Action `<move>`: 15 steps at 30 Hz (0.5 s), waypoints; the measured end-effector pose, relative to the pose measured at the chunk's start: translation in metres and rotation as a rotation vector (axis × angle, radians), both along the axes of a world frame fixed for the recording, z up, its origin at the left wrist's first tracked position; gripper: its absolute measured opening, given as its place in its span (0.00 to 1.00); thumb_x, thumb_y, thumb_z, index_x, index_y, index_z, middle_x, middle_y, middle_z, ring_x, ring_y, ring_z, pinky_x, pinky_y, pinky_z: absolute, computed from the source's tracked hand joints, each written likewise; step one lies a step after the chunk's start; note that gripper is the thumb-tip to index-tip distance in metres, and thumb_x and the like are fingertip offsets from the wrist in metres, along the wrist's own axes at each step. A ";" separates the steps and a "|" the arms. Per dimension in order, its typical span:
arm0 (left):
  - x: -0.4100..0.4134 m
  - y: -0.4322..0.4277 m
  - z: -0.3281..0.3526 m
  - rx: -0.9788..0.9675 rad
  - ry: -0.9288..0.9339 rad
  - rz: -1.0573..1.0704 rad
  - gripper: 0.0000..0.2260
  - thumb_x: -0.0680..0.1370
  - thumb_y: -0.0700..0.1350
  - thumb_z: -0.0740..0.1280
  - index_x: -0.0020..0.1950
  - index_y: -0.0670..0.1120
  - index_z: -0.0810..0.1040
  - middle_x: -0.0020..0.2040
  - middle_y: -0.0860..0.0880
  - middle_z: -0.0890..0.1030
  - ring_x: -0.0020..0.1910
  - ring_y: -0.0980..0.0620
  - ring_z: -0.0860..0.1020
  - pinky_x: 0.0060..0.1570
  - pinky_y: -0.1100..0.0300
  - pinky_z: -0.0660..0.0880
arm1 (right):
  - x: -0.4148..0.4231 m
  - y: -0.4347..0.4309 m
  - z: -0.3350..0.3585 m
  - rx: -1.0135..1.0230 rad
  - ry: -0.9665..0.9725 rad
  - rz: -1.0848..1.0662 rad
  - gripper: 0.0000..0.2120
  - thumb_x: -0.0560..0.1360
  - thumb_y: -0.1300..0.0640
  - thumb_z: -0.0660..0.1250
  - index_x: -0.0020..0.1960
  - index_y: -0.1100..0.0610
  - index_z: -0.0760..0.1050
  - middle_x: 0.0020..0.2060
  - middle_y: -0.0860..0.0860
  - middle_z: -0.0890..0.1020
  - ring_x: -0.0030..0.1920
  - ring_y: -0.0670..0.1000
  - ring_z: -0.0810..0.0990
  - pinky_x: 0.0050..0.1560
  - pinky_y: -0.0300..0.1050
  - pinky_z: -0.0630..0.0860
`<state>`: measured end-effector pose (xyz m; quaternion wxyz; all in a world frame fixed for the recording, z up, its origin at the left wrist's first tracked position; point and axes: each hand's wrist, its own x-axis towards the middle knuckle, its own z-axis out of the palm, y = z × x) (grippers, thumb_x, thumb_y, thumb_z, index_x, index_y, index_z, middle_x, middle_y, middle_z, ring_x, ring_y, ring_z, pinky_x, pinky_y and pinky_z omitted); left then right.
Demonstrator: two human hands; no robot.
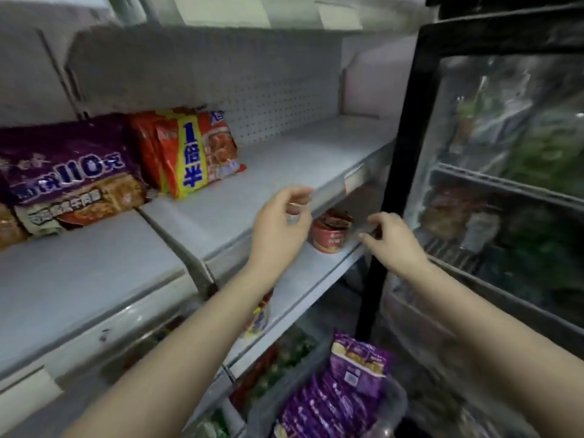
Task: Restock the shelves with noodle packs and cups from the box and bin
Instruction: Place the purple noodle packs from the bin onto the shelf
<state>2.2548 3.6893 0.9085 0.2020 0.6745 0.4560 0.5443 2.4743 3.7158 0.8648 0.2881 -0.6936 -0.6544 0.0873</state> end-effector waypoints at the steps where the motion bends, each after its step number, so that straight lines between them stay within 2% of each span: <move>1: 0.012 0.000 -0.016 0.005 -0.009 -0.021 0.13 0.76 0.37 0.65 0.55 0.53 0.78 0.48 0.58 0.81 0.44 0.62 0.78 0.48 0.68 0.73 | 0.016 -0.005 -0.018 -0.060 -0.002 -0.026 0.21 0.75 0.49 0.69 0.65 0.57 0.73 0.60 0.57 0.76 0.61 0.59 0.75 0.60 0.50 0.73; 3: 0.029 -0.002 -0.052 0.014 0.067 -0.037 0.12 0.75 0.42 0.63 0.55 0.55 0.78 0.47 0.56 0.82 0.45 0.56 0.78 0.49 0.62 0.74 | 0.040 -0.014 -0.061 -0.188 0.022 -0.069 0.22 0.75 0.49 0.70 0.65 0.57 0.73 0.60 0.57 0.77 0.62 0.58 0.76 0.60 0.48 0.72; 5: 0.046 -0.001 -0.098 -0.060 0.160 -0.078 0.12 0.74 0.43 0.63 0.55 0.54 0.79 0.48 0.56 0.82 0.43 0.56 0.77 0.46 0.60 0.73 | 0.059 -0.022 -0.109 -0.307 0.044 -0.092 0.26 0.74 0.47 0.71 0.67 0.59 0.73 0.62 0.57 0.77 0.63 0.58 0.76 0.61 0.48 0.72; 7: 0.061 0.001 -0.152 -0.269 0.150 -0.149 0.13 0.75 0.41 0.65 0.56 0.55 0.78 0.49 0.57 0.81 0.42 0.58 0.77 0.45 0.60 0.74 | 0.070 -0.029 -0.159 -0.431 0.072 -0.096 0.29 0.73 0.46 0.72 0.68 0.60 0.72 0.63 0.57 0.77 0.65 0.58 0.75 0.62 0.48 0.73; 9: 0.072 0.001 -0.205 -0.533 0.168 -0.190 0.14 0.77 0.39 0.67 0.60 0.53 0.77 0.49 0.56 0.81 0.47 0.55 0.79 0.47 0.63 0.74 | 0.078 -0.033 -0.211 -0.569 0.099 -0.122 0.29 0.72 0.44 0.71 0.67 0.60 0.73 0.61 0.57 0.77 0.62 0.58 0.77 0.59 0.48 0.74; 11: 0.079 0.002 -0.259 -0.755 0.205 -0.208 0.15 0.78 0.38 0.67 0.64 0.48 0.76 0.51 0.52 0.81 0.54 0.49 0.81 0.50 0.64 0.75 | 0.094 -0.027 -0.286 -0.679 0.102 -0.128 0.34 0.67 0.33 0.66 0.64 0.55 0.75 0.57 0.53 0.80 0.57 0.55 0.80 0.54 0.47 0.77; 13: 0.081 -0.001 -0.302 -0.925 0.246 -0.234 0.16 0.78 0.37 0.67 0.66 0.42 0.75 0.51 0.49 0.81 0.54 0.46 0.80 0.54 0.57 0.77 | 0.112 -0.018 -0.364 -0.762 0.096 -0.118 0.40 0.63 0.25 0.59 0.65 0.51 0.73 0.57 0.51 0.79 0.55 0.53 0.81 0.53 0.49 0.79; 15: 0.078 -0.004 -0.339 -1.029 0.339 -0.279 0.16 0.79 0.38 0.66 0.67 0.39 0.73 0.48 0.52 0.79 0.50 0.47 0.80 0.51 0.55 0.78 | 0.123 -0.009 -0.415 -0.802 0.052 -0.108 0.39 0.65 0.28 0.59 0.69 0.50 0.71 0.61 0.54 0.77 0.59 0.56 0.79 0.57 0.51 0.77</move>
